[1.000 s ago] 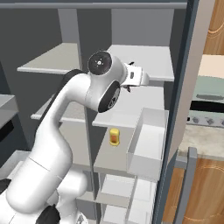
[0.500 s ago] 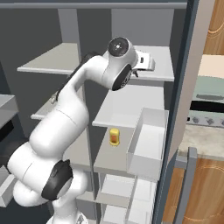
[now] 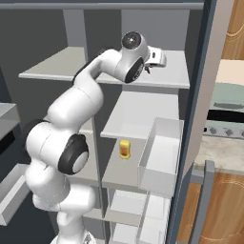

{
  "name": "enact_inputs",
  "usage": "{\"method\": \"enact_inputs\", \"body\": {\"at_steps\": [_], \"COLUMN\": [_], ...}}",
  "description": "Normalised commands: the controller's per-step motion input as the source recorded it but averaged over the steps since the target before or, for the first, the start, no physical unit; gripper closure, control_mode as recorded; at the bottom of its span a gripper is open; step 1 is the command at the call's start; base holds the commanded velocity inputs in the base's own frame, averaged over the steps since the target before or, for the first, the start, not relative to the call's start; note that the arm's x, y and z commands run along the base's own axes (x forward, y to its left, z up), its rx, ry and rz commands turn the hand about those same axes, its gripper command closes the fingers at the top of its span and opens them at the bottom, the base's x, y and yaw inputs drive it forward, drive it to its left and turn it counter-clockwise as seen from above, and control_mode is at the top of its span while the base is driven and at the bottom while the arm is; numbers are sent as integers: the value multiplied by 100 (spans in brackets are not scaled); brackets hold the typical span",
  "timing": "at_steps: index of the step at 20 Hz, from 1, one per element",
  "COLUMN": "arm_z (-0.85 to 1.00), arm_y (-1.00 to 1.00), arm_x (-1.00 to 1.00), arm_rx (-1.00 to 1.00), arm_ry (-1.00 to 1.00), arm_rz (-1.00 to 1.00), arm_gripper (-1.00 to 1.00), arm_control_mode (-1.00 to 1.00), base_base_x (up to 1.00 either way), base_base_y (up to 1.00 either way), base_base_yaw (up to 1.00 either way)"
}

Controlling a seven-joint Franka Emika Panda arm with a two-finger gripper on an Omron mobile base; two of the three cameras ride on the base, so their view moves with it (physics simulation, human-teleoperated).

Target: Pick up the frozen fish from the freezer, place it on any shelf in the fridge, and close the fridge and freezer doors when done.

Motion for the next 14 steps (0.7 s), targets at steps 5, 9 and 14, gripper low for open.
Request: {"method": "enact_inputs", "body": {"at_steps": [5,9,14], "arm_z": [2,39,14], "arm_y": [38,39,34], "arm_x": [2,-69,-100], "arm_rx": [-1,0,0], "arm_ry": [0,0,-11], "arm_rz": [-1,0,0], "arm_gripper": [-100,-100,-100], "arm_control_mode": [-100,-100,-100], "base_base_x": [0,0,0], "base_base_y": [0,0,0], "base_base_yaw": [0,0,0]}}
